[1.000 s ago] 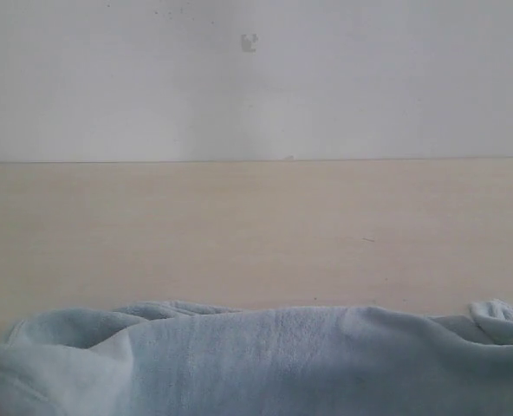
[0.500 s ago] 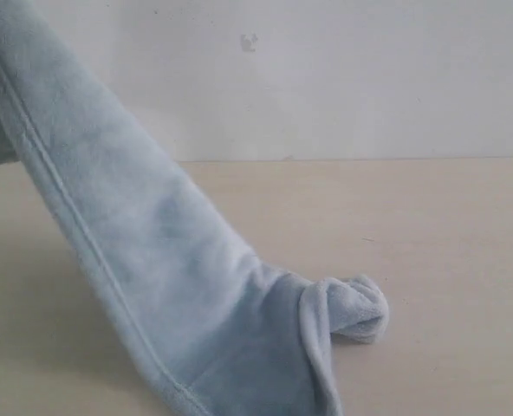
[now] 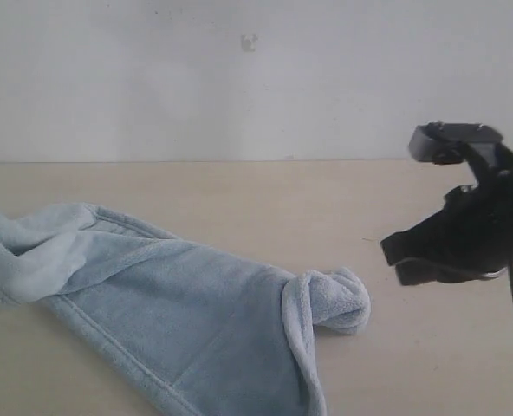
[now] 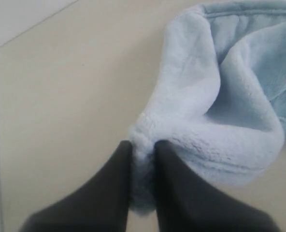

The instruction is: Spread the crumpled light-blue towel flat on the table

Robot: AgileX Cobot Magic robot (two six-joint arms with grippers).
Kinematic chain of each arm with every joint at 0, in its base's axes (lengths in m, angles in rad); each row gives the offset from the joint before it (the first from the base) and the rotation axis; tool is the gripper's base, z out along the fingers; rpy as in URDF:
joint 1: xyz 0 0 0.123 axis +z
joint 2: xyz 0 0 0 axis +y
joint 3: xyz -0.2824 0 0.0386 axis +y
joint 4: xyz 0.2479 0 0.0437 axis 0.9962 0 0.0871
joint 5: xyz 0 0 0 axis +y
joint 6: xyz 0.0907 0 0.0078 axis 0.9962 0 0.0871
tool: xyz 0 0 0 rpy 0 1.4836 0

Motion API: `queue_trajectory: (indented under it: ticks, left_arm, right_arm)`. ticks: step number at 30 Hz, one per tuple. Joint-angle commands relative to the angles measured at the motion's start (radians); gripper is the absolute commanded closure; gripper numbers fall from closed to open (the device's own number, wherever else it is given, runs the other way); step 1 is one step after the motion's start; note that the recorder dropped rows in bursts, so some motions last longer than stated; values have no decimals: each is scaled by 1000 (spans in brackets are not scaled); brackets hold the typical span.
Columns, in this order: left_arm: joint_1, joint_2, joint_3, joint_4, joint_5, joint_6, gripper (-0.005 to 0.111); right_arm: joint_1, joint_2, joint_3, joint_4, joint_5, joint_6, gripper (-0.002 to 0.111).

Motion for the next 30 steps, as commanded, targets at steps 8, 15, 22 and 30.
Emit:
queue_trajectory:
  ticks: [8,15,22,30]
  left_arm:
    - [3,9,7,194,-122,-300,29]
    - [-101,35,44,-632,-249,77,53]
    - [-222,119,174,-1086,-170,694,103]
    - [-229,248,260,-1155,-352,707,103]
  right_arm:
    - [13,236,-2,433,-41,-341,64]
    - [141,324,-54,497,-89,-462,56]
    - [228,404,-63,485,-144,-472,53]
    - [266,396,-63,338,-235,-397,96]
